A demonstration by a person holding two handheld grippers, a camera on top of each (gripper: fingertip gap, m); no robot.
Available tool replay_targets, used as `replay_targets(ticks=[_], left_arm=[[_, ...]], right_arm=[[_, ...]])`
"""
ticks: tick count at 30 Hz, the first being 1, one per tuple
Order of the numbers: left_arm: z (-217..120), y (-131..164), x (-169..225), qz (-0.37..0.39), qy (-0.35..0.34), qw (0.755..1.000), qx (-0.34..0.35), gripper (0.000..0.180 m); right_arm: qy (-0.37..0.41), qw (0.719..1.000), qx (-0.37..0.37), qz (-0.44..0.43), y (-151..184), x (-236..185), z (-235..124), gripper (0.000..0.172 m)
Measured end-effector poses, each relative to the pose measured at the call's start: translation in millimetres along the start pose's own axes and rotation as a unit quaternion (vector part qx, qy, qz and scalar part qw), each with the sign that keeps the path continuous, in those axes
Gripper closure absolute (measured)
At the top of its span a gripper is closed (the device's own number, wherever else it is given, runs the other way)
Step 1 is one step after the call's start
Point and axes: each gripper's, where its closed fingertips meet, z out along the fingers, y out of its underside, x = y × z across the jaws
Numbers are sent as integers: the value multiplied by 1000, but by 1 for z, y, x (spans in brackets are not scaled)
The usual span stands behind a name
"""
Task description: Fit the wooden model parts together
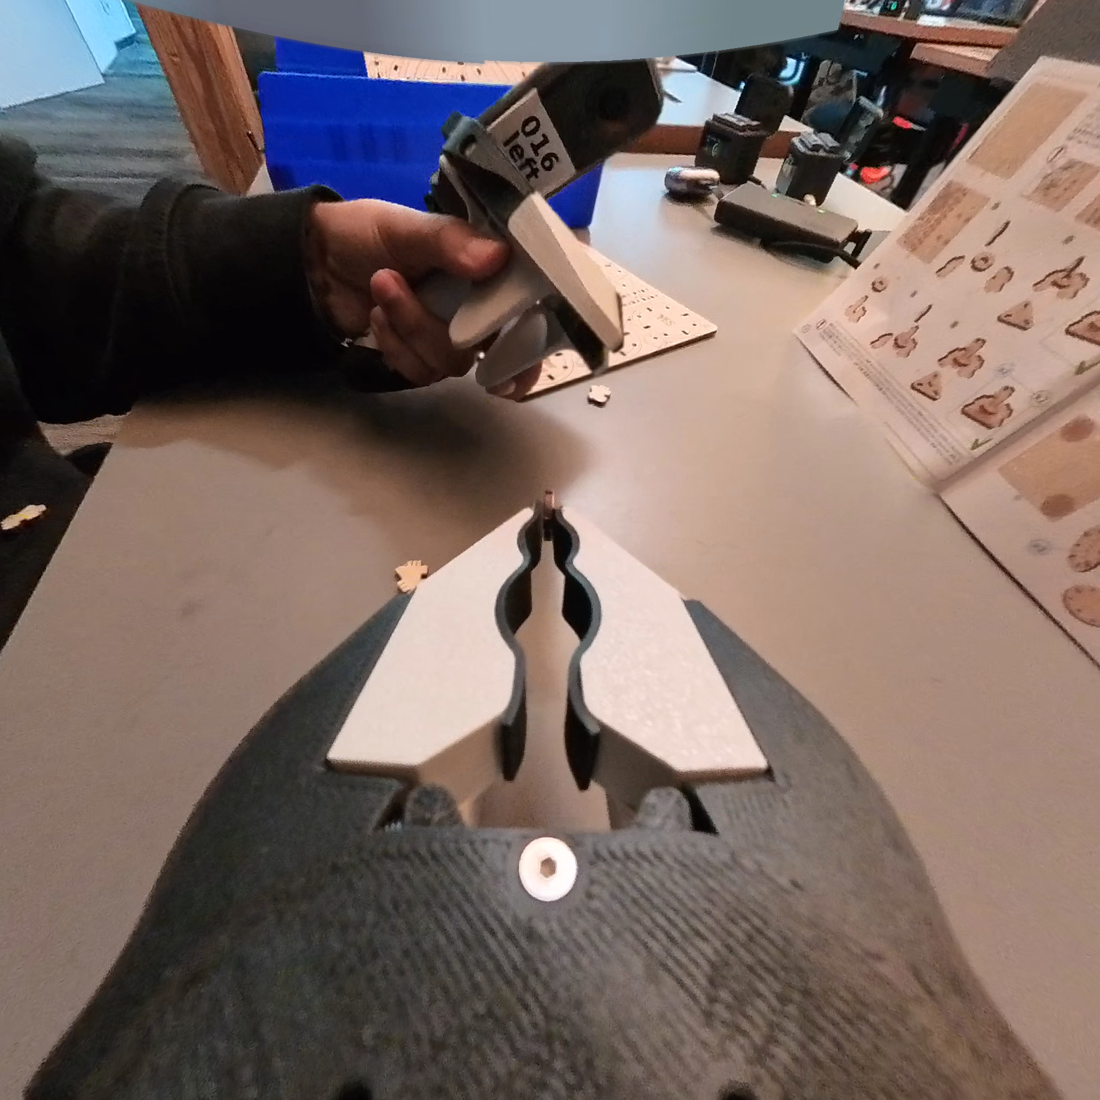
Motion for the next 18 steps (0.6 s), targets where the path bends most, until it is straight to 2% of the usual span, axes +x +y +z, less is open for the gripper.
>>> replay_targets(ticks=[5,8,9,12,15,18], left_arm=[[-4,-9,10,15,25,999,28,180],[-7,-13,12,47,5,998,34,180],[-9,-13,14,60,-6,998,34,180],[-19,-11,29,96,-25,994,35,180],[-32,1,38,110,-48,992,30,180],[-48,12,41,103,-64,992,37,180]], right_arm=[[-17,999,-27,-17,7,-10,6,171],[-34,998,-40,-21,9,-22,9,166],[-47,998,-43,-11,9,-28,10,160],[-55,996,-70,30,13,-40,11,127],[-80,995,-46,36,-3,-70,3,128],[-163,984,-45,51,-15,-127,4,131]])
